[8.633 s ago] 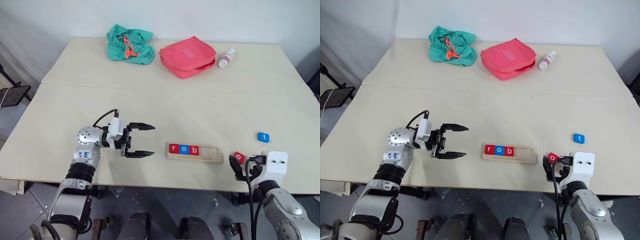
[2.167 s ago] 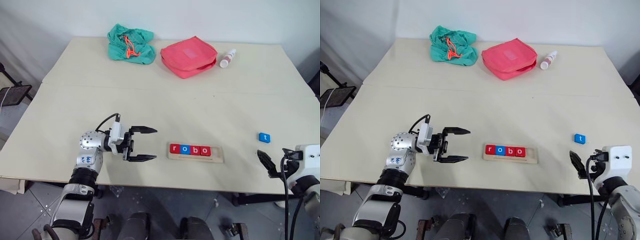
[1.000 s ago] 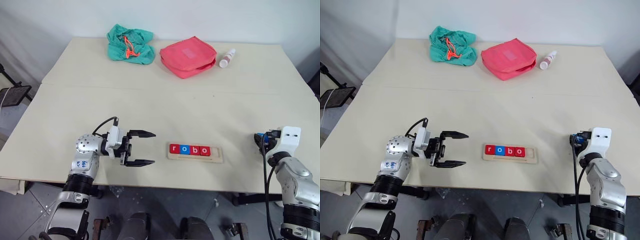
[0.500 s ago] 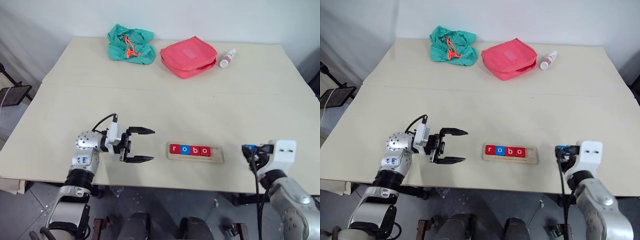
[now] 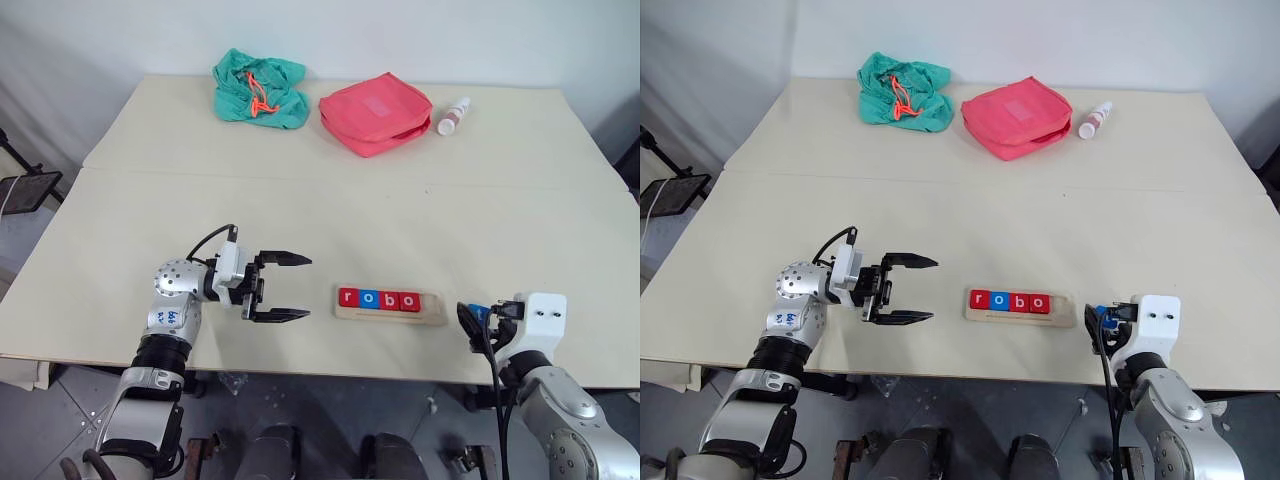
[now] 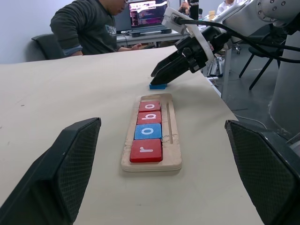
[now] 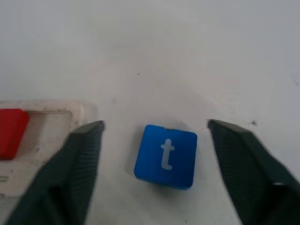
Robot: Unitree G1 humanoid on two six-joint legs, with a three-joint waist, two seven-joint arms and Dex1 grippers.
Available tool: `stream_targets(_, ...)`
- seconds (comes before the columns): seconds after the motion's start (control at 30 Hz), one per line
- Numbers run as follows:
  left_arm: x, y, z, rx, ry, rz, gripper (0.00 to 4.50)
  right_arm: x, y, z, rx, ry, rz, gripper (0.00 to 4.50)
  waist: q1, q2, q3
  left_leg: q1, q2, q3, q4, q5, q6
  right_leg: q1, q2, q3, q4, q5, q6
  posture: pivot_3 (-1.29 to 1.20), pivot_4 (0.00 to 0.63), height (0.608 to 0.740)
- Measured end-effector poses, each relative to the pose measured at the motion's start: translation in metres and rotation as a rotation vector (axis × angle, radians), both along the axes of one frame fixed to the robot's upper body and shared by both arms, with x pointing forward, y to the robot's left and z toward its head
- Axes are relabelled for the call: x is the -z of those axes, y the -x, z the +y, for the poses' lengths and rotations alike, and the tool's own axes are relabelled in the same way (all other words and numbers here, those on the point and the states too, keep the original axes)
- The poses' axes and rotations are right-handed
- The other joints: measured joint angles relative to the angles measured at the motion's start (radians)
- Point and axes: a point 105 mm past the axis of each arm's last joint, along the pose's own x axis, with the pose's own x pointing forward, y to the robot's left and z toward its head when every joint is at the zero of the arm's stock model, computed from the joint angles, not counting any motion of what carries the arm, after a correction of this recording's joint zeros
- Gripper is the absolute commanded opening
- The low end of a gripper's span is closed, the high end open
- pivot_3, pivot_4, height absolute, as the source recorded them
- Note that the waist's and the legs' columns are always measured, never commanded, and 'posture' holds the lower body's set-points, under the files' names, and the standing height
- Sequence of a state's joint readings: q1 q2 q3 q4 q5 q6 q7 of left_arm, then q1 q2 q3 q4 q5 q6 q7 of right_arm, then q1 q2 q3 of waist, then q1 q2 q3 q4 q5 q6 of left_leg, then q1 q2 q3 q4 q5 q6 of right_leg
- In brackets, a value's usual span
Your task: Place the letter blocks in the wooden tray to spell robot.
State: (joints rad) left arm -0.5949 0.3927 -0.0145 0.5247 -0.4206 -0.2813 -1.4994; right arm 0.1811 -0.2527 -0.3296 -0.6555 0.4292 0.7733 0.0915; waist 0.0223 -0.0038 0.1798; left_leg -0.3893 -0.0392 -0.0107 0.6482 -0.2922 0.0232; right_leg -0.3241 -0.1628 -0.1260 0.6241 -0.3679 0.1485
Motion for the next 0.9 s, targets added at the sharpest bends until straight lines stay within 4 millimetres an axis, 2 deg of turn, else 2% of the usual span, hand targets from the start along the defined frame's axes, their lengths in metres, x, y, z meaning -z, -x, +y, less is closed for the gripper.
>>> stream_targets(0.17,0.0,0.0,0.0,0.001,-0.001,-0.002,4.5,-0.003,-0.002,-0.002,-0.073,0.022,-0.014,4.49,0.0,0.0,0.0,0.0,0.0,0.0,0.0,0.0,0.0,0.0,0.0,0.0,0.0,0.0,0.0,0.0,0.15,0.74)
stream_targets(0.23,0.0,0.0,0.0,0.001,-0.001,-0.002,4.5,-0.01,-0.002,-0.005,-0.128,0.043,-0.032,4.49,0.0,0.0,0.0,0.0,0.0,0.0,0.0,0.0,0.0,0.0,0.0,0.0,0.0,0.0,0.0,0.0,0.15,0.74)
stream_targets(0.4,0.0,0.001,0.0,0.001,-0.001,-0.003,4.5,-0.027,0.001,-0.024,-0.314,0.16,-0.005,4.49,0.002,0.0,0.0,0.0,0.0,0.001,0.0,0.0,0.0,0.001,0.0,-0.001,-0.002,0.0,0.0,0.0,0.15,0.74)
stream_targets(0.6,0.0,0.001,-0.001,0.002,0.002,-0.003,4.5,-0.025,0.008,-0.037,-0.584,0.266,0.104,4.49,0.002,-0.001,0.001,0.0,0.001,0.003,0.001,0.0,0.001,0.002,0.0,-0.001,-0.003,0.0,0.0,0.0,0.15,0.74)
stream_targets(0.7,0.0,0.001,-0.001,0.002,0.003,-0.003,4.5,-0.03,0.005,-0.042,-0.717,0.355,0.154,4.49,0.001,-0.001,0.001,0.0,0.001,0.003,0.001,0.0,0.001,0.002,0.0,-0.002,-0.004,0.0,0.0,0.0,0.15,0.74)
stream_targets(0.9,0.001,0.002,0.0,-0.002,0.001,-0.002,4.5,-0.032,-0.007,-0.04,-0.93,0.458,0.192,4.49,0.001,-0.002,0.001,-0.001,0.001,0.004,0.001,0.0,0.001,0.002,0.0,-0.003,-0.005,0.0,0.0,0.0,0.15,0.74)
